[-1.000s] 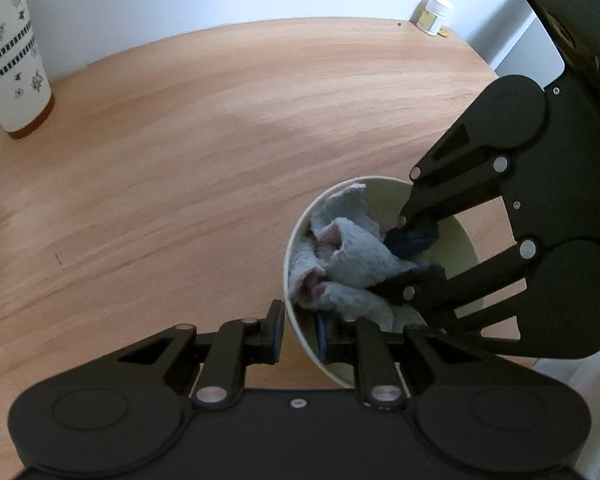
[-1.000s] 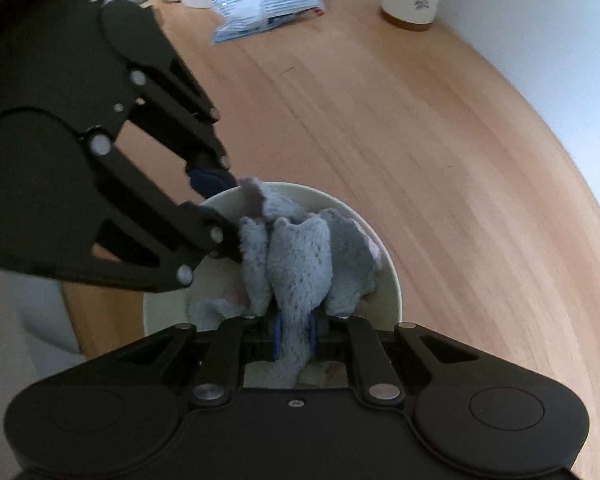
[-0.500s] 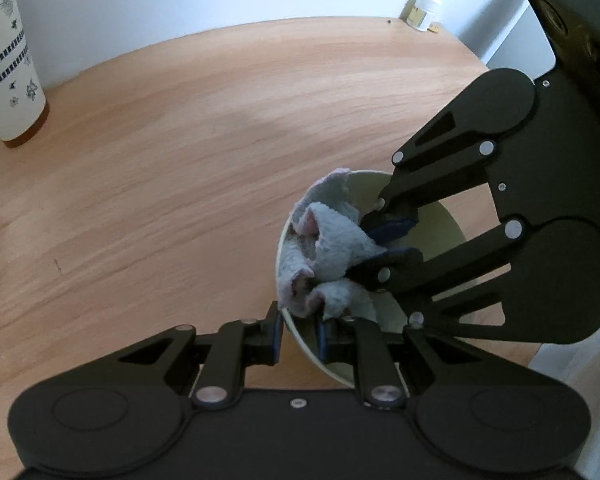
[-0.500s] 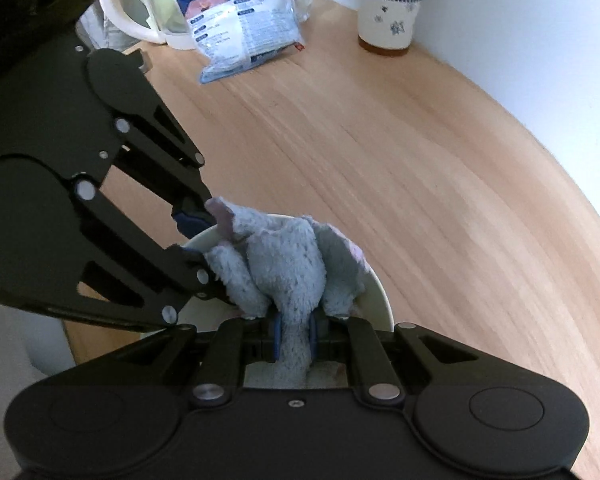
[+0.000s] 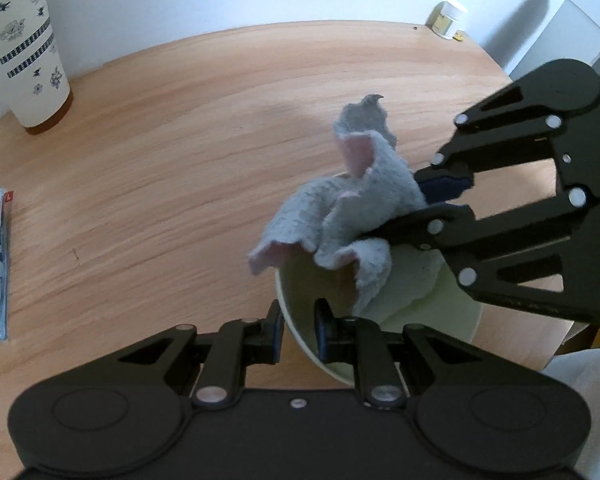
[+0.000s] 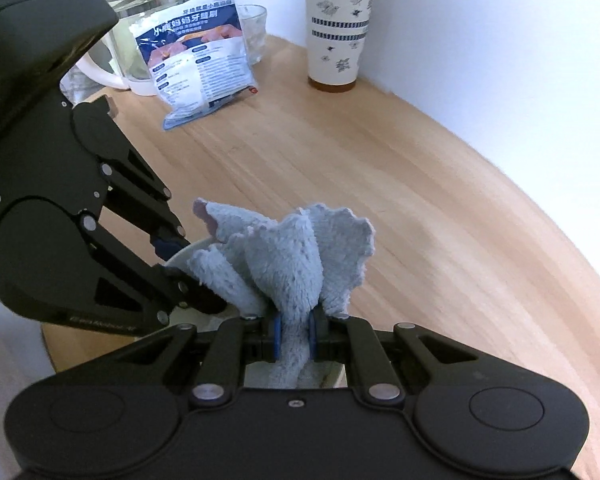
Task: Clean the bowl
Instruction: 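Lower the cloth into the bowl with the right tool while left holds bowl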
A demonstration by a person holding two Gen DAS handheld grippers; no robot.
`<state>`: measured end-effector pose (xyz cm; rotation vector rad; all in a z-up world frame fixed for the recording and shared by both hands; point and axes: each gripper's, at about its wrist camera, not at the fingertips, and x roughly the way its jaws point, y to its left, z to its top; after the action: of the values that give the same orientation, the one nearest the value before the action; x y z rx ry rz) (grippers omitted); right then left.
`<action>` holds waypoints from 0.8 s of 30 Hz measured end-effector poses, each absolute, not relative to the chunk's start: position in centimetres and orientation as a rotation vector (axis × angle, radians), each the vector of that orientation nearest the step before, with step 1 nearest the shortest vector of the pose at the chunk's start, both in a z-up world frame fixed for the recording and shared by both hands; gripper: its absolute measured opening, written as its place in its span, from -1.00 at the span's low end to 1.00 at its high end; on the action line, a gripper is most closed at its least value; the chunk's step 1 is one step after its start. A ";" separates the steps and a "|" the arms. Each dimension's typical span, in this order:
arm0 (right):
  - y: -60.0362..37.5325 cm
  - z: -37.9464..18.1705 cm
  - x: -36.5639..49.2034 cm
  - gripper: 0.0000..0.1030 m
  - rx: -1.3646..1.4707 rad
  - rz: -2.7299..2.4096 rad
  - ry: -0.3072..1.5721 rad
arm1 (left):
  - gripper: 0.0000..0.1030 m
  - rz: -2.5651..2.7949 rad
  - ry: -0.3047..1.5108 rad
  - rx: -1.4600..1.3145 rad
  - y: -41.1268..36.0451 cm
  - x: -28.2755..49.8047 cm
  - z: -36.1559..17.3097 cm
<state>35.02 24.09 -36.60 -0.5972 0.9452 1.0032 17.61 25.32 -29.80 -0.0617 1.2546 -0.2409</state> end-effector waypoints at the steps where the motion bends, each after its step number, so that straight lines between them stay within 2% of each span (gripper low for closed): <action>1: 24.1 -36.7 34.9 -0.75 -0.611 0.996 0.946 | -0.71 -0.237 1.254 -0.068 26.1 18.0 -30.2; 5: 23.9 -36.6 35.0 -0.76 -0.616 0.971 0.964 | -0.70 -0.243 1.249 -0.076 28.9 19.3 -31.5; 7: 24.2 -36.9 35.2 -0.76 -0.624 0.966 0.979 | -0.59 -0.236 1.261 -0.075 30.9 20.3 -32.5; 10: 24.7 -37.8 35.5 -0.78 -0.640 0.964 1.010 | -0.58 -0.229 1.261 -0.087 33.4 21.5 -33.6; 21: 26.5 -39.1 35.7 -0.78 -0.727 1.050 1.086 | -0.71 -0.221 1.263 -0.160 42.2 26.2 -38.7; 24: 27.2 -39.4 35.2 -0.73 -0.762 1.083 1.086 | -0.75 -0.204 1.261 -0.192 44.9 27.2 -40.3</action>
<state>35.18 27.25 -39.38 -0.7621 1.0859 1.0835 27.22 44.92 -40.25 -0.1923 1.2615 -0.2042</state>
